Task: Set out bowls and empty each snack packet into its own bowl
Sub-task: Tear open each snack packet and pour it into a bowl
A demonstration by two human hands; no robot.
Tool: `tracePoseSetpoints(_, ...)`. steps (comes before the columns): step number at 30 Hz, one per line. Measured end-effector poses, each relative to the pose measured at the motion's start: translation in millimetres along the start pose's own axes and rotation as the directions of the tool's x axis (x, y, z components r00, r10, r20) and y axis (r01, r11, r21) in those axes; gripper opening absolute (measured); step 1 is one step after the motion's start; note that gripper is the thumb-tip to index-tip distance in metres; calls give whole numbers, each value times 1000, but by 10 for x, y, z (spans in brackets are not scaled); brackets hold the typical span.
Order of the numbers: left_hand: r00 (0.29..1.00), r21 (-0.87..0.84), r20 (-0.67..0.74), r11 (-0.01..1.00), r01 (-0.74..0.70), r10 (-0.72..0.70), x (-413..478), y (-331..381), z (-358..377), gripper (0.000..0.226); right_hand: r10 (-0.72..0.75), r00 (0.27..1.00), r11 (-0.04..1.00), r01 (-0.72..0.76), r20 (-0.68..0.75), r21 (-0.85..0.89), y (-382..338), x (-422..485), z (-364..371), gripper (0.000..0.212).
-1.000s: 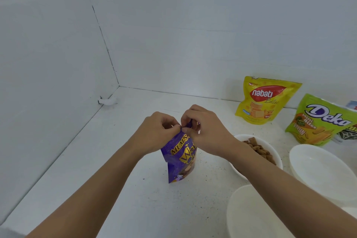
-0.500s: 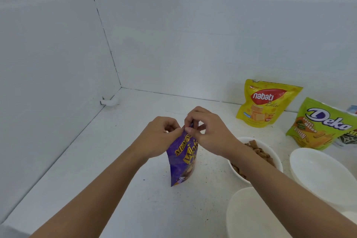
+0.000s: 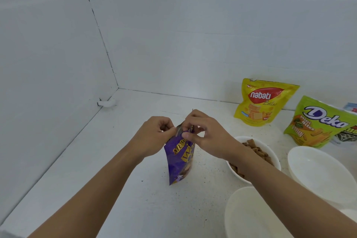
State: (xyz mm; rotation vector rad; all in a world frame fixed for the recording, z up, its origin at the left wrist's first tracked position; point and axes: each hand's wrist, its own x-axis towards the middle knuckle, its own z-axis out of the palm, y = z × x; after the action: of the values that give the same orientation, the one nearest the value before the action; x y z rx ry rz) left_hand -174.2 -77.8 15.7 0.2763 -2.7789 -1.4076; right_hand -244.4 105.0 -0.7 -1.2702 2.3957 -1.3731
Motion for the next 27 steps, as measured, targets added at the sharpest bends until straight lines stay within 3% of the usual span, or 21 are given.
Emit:
tracePoseSetpoints(4,995,133,-76,990,-51,62,7,-56,-161,22,-25,999,1000,25,34,3,9,-32,-84,9)
tracePoseSetpoints(9,995,169,-76,984,-58,71,-14,10,-223,21,-37,999,998,38,23,-57,18,-37,-91,7)
tracePoseSetpoints(14,997,249,74,968,-20,2,38,148,-195,9,-103,994,983,106,30,-148,6,-15,-17,13)
tracePoseSetpoints(17,974,348,221,937,-37,-44,79,196,-229,17,-138,989,971,147,60,-190,-7,-12,-12,14)
tracePoseSetpoints(23,992,400,123,916,-32,-19,181,191,-423,10,-130,985,928,160,110,-337,3,-38,-155,6)
tracePoseSetpoints(27,997,286,70,958,-3,-18,242,179,-460,5,-149,986,903,168,78,-395,-37,-36,-237,6)
